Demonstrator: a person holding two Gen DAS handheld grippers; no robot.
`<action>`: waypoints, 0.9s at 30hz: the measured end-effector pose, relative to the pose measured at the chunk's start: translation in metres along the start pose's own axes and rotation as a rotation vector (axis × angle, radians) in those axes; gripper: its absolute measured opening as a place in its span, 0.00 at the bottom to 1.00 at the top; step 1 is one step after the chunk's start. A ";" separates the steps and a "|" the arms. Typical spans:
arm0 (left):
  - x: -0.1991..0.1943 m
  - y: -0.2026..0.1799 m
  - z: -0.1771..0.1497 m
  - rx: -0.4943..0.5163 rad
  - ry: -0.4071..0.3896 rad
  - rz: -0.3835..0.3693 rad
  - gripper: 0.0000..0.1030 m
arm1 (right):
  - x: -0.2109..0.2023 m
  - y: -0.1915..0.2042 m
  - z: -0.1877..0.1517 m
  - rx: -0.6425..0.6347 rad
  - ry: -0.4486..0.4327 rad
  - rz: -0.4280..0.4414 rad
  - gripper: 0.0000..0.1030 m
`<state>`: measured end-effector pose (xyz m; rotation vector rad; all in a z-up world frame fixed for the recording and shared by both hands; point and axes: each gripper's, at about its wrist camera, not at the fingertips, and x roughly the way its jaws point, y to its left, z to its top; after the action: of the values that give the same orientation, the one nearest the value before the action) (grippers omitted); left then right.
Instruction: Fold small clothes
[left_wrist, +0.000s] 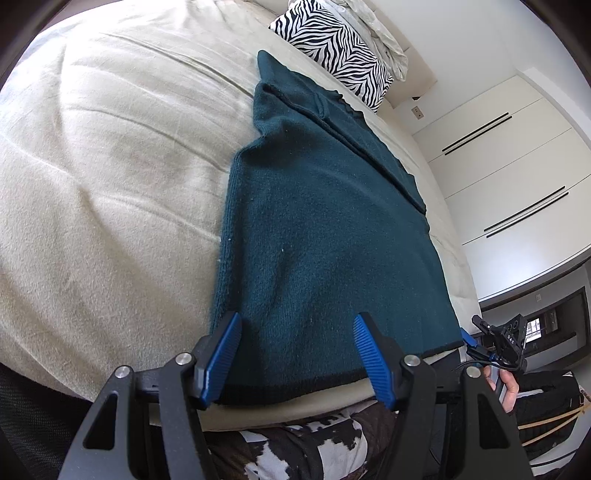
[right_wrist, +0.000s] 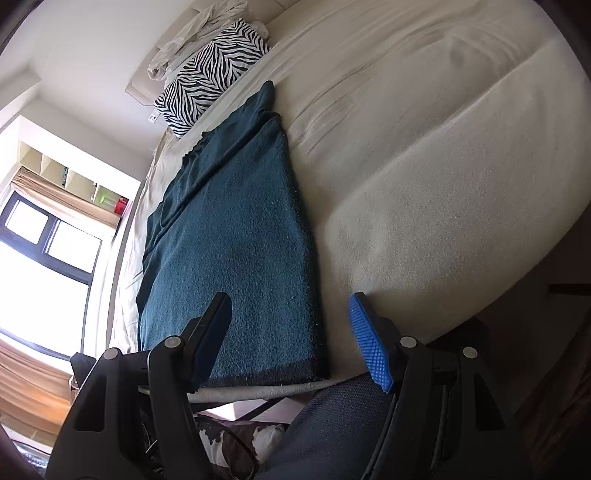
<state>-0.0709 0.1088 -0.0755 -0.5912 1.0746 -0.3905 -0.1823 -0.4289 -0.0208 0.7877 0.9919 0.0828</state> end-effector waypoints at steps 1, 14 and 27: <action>-0.001 0.001 -0.002 0.001 0.005 -0.001 0.65 | 0.001 -0.002 -0.001 0.006 0.001 0.003 0.63; -0.022 0.025 0.000 -0.048 -0.035 0.039 0.61 | 0.000 0.001 -0.006 0.013 0.015 0.021 0.63; -0.003 0.034 -0.006 -0.088 0.044 0.037 0.34 | -0.002 0.001 -0.013 0.007 0.034 0.038 0.63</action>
<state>-0.0771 0.1352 -0.0964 -0.6428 1.1480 -0.3267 -0.1930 -0.4214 -0.0225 0.8141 1.0098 0.1252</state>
